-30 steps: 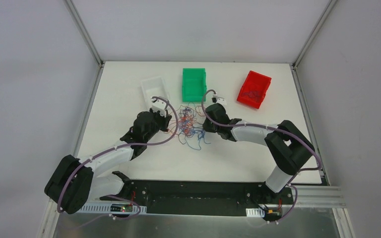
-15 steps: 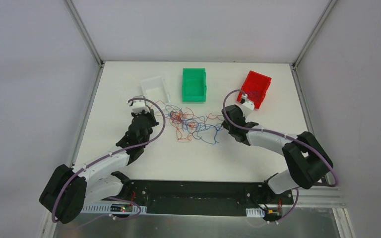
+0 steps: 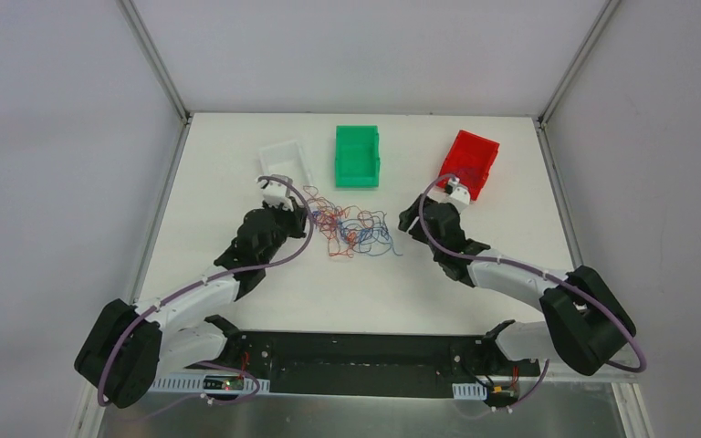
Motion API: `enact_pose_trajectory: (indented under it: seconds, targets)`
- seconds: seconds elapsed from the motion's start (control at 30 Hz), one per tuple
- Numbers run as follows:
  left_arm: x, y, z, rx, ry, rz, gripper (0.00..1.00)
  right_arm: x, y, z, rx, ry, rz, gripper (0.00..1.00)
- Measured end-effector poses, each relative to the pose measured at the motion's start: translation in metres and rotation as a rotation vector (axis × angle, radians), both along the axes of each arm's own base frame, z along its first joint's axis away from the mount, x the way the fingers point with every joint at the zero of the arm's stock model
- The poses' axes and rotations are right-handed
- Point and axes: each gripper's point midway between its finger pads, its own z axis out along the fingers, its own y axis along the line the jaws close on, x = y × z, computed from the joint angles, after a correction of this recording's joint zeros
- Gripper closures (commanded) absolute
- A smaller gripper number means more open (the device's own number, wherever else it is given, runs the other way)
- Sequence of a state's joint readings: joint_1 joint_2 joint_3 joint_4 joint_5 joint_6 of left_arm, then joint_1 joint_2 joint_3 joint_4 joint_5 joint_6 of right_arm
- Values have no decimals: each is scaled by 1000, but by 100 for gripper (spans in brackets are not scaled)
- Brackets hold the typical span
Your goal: Untangle the cables
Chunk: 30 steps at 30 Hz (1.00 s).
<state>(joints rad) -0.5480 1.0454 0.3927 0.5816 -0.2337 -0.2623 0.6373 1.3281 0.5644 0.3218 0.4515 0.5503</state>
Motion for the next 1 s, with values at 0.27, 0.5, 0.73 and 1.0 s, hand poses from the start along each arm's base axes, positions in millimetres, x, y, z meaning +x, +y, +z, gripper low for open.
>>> enact_pose_trajectory:
  seconds: [0.27, 0.5, 0.73, 1.0]
  targets:
    - [-29, -78, 15, -70, 19, -468, 100, -19, 63, 15, 85, -57, 380, 33]
    - [-45, -124, 113, -157, -53, -718, 100, -45, 109, 32, 174, -112, 663, 34]
    - [-60, -145, 197, -204, -75, -844, 100, -52, 105, 45, 176, -181, 678, 32]
    - [-59, -159, 200, -208, 9, -892, 100, -62, 96, 84, 197, -330, 694, 30]
